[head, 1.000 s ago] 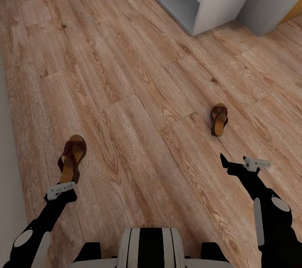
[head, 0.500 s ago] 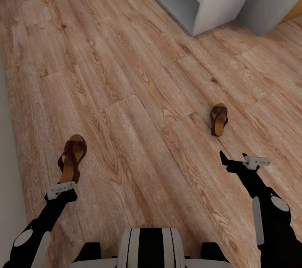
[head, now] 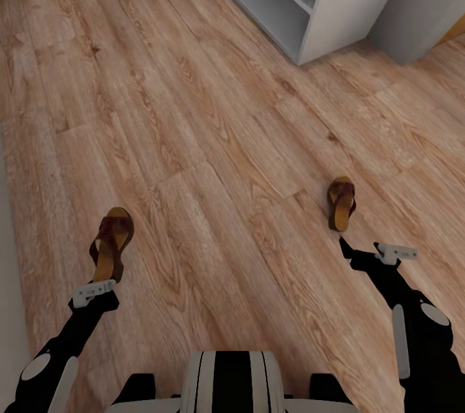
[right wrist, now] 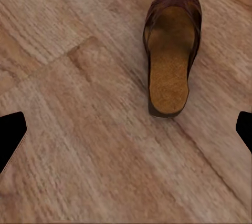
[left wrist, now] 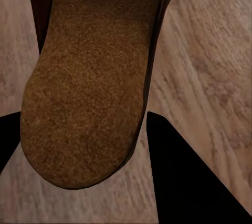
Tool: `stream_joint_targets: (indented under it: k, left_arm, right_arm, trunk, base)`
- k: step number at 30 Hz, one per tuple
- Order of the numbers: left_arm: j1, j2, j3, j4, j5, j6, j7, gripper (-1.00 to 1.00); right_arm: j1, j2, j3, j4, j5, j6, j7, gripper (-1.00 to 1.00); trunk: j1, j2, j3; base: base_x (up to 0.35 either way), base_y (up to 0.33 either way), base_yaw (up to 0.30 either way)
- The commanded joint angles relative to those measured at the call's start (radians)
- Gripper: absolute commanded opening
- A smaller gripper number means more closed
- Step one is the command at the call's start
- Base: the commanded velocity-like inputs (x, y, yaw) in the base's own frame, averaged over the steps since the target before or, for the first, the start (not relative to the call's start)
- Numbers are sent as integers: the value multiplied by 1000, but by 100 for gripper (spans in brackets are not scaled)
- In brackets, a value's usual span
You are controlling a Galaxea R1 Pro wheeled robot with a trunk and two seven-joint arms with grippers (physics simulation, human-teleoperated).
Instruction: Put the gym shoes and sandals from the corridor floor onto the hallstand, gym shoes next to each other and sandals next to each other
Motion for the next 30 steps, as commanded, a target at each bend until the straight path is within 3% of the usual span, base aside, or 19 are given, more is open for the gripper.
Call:
stream_joint_targets:
  k: [1,12,19,30]
  left_arm:
    - [1,0,0,0,-3,-4,-3,-100]
    - [7,-1,-9,1,-3,-1,-1,-100]
    - [7,-8,-18,3,-3,4,0,-100]
    - [7,-14,-23,5,-7,-13,-5,-100]
  right_arm:
    - [2,0,3,-1,0,2,1,100]
    - [5,-3,11,-9,2,17,11,100]
    - [6,-28,11,-9,1,24,15,100]
    - [6,-38,8,-10,1,25,28,100]
  trunk:
    - [0,0,0]
    - [0,0,0]
    - [0,0,0]
    - [0,0,0]
  base:
    - [140,0,0]
    - [46,0,0]
    - [4,0,0]
    - [0,0,0]
